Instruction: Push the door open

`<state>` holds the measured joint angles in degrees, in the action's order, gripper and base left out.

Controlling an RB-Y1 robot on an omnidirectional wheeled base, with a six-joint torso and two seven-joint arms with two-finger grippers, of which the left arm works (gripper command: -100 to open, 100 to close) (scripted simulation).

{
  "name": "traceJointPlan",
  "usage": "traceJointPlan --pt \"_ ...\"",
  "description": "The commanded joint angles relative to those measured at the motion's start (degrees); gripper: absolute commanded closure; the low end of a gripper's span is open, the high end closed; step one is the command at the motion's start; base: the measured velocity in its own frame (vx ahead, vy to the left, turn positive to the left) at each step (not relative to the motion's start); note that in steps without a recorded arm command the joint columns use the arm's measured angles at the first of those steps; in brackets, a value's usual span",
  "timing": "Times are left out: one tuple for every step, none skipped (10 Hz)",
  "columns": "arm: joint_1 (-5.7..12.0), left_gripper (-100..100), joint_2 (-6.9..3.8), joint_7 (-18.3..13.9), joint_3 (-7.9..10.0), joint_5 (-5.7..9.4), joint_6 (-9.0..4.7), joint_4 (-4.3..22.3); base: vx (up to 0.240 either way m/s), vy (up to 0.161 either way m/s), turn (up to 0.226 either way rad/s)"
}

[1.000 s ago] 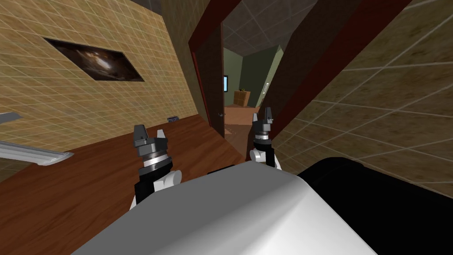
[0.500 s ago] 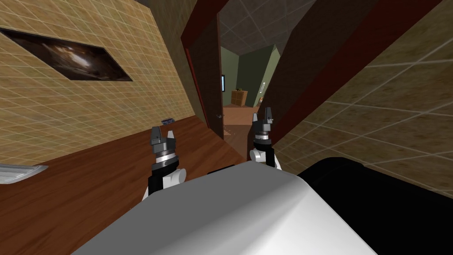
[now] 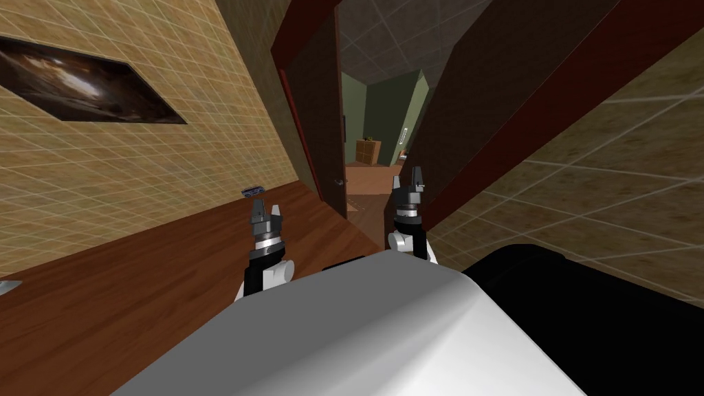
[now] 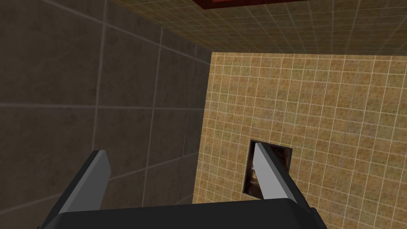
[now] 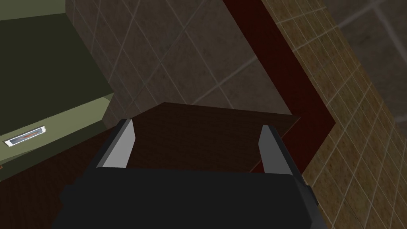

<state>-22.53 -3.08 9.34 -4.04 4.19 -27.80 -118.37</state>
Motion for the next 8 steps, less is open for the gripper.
traceJointPlan --pt "0.55 -100 -0.59 0.02 -0.91 0.35 -0.69 2.37 0.130 0.033 -0.121" --pt "0.85 -100 -0.77 0.05 -1.25 0.47 -0.90 3.30 0.123 0.039 -0.109" --pt "1.15 -100 -0.95 0.08 -1.60 0.58 -1.10 4.24 0.103 0.044 -0.069" --pt "1.78 -100 -1.27 0.14 -2.33 0.83 -1.53 6.20 0.118 0.076 -0.156" --pt "2.12 -100 -1.40 0.18 -2.71 0.96 -1.75 7.23 0.124 0.092 -0.112" --pt "2.45 -100 -1.54 0.21 -3.09 1.09 -1.98 8.26 0.122 0.069 -0.078" --pt "2.78 -100 -1.67 0.24 -3.47 1.22 -2.20 9.29 0.102 0.049 -0.077" --pt "3.11 -100 -1.81 0.28 -3.86 1.35 -2.43 10.32 0.091 0.038 -0.091"
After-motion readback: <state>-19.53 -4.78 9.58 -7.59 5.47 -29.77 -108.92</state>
